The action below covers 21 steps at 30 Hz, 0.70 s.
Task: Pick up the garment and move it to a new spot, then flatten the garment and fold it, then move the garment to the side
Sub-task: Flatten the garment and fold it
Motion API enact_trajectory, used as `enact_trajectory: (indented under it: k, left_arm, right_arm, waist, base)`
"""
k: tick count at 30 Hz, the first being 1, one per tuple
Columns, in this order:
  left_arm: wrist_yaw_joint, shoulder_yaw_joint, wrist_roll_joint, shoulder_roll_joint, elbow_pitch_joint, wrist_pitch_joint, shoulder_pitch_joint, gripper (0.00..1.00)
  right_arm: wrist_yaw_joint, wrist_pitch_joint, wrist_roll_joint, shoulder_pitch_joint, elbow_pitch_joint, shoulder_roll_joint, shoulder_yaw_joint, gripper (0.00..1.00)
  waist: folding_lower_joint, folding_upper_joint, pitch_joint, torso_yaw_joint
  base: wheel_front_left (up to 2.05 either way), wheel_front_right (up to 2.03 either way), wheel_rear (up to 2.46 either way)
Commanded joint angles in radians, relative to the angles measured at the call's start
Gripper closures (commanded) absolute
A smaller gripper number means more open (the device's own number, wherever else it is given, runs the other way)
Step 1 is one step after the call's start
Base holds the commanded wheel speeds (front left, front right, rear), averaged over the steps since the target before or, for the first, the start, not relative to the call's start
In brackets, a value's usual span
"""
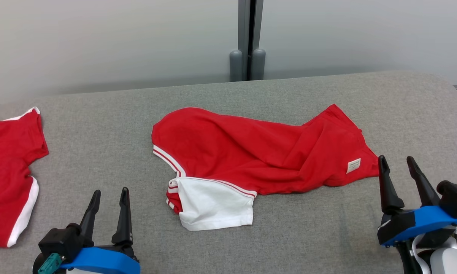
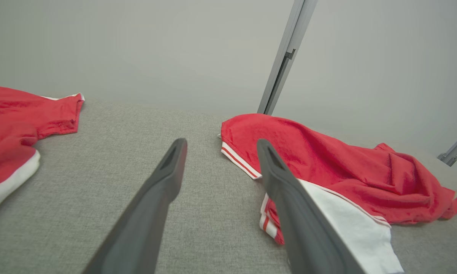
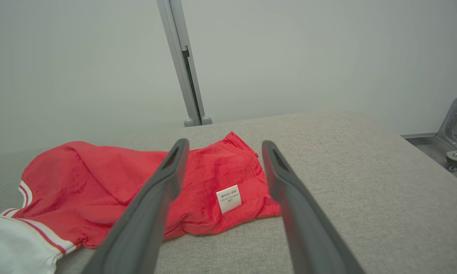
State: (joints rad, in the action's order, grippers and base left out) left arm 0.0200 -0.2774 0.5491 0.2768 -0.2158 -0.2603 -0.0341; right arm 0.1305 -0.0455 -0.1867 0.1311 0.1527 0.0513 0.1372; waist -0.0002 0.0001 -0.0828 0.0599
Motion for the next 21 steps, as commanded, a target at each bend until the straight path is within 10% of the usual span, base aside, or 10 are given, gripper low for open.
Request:
enact_trajectory:
  k: [1, 21]
  left_arm:
    - [0.006, -0.004, 0.002, 0.0, 0.005, -0.005, 0.006, 0.0]
    - [0.012, -0.018, 0.006, 0.0, 0.013, -0.003, -0.01, 0.0]
  right_arm:
    - [0.001, 0.006, -0.004, -0.021, -0.008, -0.001, 0.004, 0.0]
    - [0.001, 0.008, 0.056, -0.085, -0.023, 0.0, -0.099, 0.0]
  waist:
    - [0.0002, -0.0001, -0.001, -0.002]
    - [0.0002, -0.0001, -0.011, -0.016]
  base:
    - [0.0, 0.0, 0.0]
    - [0.0, 0.0, 0.0]
